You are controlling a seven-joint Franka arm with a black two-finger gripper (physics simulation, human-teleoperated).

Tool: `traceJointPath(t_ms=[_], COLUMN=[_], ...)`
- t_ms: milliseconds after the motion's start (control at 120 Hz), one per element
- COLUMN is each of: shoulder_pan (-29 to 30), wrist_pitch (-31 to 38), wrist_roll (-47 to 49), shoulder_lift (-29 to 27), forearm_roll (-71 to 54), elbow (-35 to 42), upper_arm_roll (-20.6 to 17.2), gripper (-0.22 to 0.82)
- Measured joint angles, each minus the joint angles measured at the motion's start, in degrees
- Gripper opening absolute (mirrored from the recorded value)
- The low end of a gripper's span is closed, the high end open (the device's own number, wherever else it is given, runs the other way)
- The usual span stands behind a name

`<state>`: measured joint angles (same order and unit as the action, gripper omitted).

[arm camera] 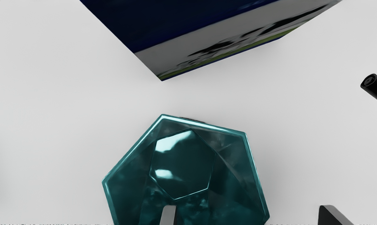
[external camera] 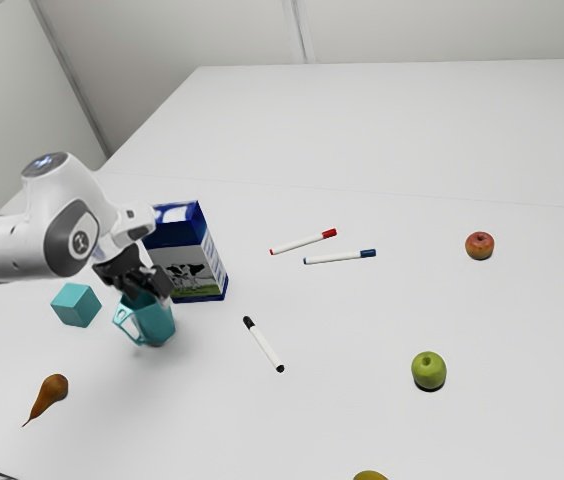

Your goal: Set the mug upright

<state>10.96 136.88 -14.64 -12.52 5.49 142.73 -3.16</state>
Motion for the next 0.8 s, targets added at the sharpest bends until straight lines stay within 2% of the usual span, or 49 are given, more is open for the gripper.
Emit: traceJointPath(t_ms=[100,200,375,550,800], shoulder_pan=[-0.1,-0.1,-1.2,-2.3,-2.2], wrist_pitch=[-2.9,-7.4,-18.5,-29.0,-38.3], wrist_roll=[0.4,0.7,1.1,1.5,2.1], shoulder_lift=[-3.5,-5.0,-4.1,3.5,14.3], forearm_roll=[0.0,0.0,0.0,-0.5,-3.3], elbow=[-0.7,-4.8,-19.0,-35.4,-53.8], upper_arm_roll=[0.0,0.1,0.0,0.2,0.1], gripper=[0.53,0.56,0.58,0.60,0.60])
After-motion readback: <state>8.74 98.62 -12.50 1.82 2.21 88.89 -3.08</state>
